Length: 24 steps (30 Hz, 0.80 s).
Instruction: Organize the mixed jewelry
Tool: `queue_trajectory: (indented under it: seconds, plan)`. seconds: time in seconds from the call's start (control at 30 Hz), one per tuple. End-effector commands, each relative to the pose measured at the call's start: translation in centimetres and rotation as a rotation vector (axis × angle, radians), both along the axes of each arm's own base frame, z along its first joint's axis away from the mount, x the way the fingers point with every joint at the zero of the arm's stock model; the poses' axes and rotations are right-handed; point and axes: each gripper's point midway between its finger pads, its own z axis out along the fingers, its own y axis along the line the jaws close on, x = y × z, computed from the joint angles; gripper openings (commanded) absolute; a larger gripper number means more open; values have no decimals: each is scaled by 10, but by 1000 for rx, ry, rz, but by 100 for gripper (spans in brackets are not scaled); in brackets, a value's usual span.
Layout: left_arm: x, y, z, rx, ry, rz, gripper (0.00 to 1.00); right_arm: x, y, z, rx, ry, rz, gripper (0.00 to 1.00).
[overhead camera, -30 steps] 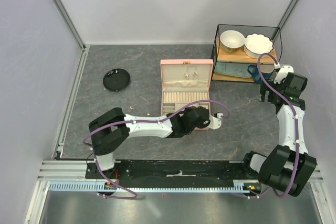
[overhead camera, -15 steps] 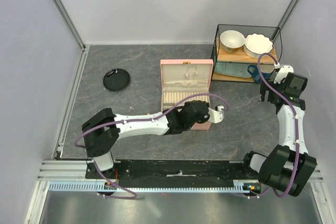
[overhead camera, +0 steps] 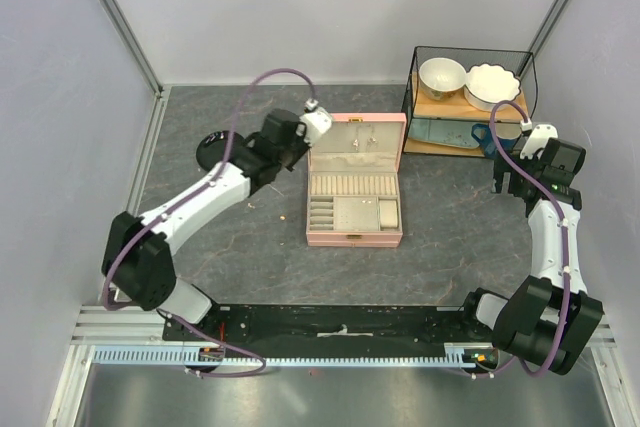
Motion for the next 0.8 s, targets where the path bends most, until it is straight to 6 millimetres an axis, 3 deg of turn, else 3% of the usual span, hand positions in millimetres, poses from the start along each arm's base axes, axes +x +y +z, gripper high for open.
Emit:
queue_trajectory:
  seconds: [0.0,0.17,0.33,0.43,0.63,0.77]
  plan:
    - [-19,29,-1,-132,141,40,33,12,2,19,3,-61,29,98]
    - [-31,74,-35,-122,252,113,33,11,4,22,9,-66,35,98]
    - [-48,102,-76,-66,351,86,32,10,6,16,16,-54,44,98]
    - [-54,109,-93,-43,364,7,30,9,6,13,15,-46,45,98]
    - [-51,134,-107,-59,401,-134,30,7,6,9,9,-36,49,98]
    - [-54,140,-111,-47,428,-247,30,6,5,7,6,-31,47,98]
